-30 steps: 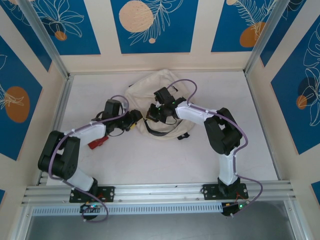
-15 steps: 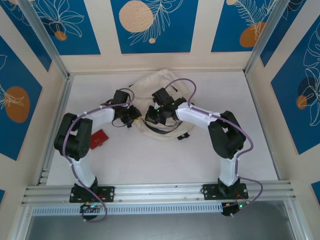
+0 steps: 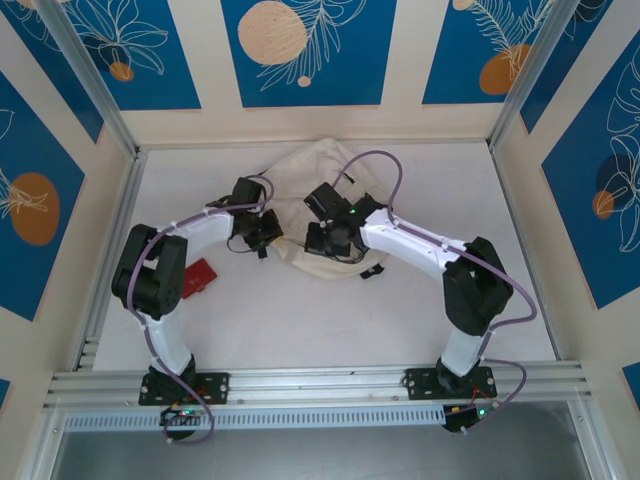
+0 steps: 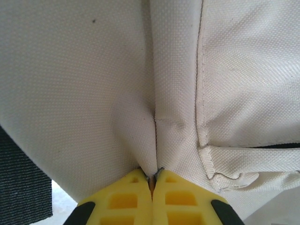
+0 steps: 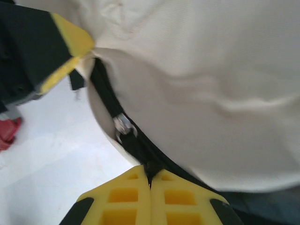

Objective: Pack books, pencil case, and school supplies into a backpack

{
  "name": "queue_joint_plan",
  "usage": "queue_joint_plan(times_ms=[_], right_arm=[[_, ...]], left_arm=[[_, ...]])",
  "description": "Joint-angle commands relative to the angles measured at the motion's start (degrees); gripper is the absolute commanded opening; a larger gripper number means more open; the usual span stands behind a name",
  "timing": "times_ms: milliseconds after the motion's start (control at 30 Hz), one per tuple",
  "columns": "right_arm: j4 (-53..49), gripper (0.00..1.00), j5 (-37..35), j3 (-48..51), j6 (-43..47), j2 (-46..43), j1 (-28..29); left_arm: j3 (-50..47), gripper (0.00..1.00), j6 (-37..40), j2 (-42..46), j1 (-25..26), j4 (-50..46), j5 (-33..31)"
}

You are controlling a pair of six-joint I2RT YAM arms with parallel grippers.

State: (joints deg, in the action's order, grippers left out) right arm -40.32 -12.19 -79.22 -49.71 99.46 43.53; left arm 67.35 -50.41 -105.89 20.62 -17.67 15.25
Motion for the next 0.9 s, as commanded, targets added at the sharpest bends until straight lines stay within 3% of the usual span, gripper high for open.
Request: queue_joint_plan(times_ms=[0, 167, 233, 300, 400, 433, 700, 867], right_arm=[[-12.0, 0.00, -7.2, 3.5, -1.6, -5.5, -1.0], [-10.5, 0.00, -5.3, 5.0, -1.4, -5.6, -1.6], [-4.9, 0.00, -0.4, 6.4, 0.3, -6.8, -1.8], [4.4, 0.00, 8.9, 8.3, 2.3, -8.4, -2.7], [7.8, 0.22, 15.5, 5.4, 2.5, -6.0, -3.4], [8.1, 0.25, 16.1, 4.4, 2.4, -5.0, -3.3], [16.7, 0.24, 26.5, 6.3, -0.8, 2.6, -1.4], [17.1, 0.22, 24.2, 11.3, -1.4, 3.2, -1.3]], left_arm=[[-0.2, 0.00, 1.6, -1.9, -1.9, -2.8, -7.4], [-0.6, 0.00, 1.6, -1.9, -1.9, -1.3, -5.8], [-1.5, 0.00, 1.5, -1.5, -1.9, 1.3, -3.3], [-2.6, 0.00, 1.7, -1.0, -1.9, 5.0, 0.2], [-4.2, 0.00, 2.0, 0.1, -1.9, 10.6, 5.7], [-4.6, 0.00, 1.9, 0.6, -1.9, 11.6, 6.6], [-7.4, 0.00, 1.9, 4.4, -1.9, 17.3, 10.7], [-9.8, 0.00, 0.5, 4.9, -1.9, 21.8, 13.4]])
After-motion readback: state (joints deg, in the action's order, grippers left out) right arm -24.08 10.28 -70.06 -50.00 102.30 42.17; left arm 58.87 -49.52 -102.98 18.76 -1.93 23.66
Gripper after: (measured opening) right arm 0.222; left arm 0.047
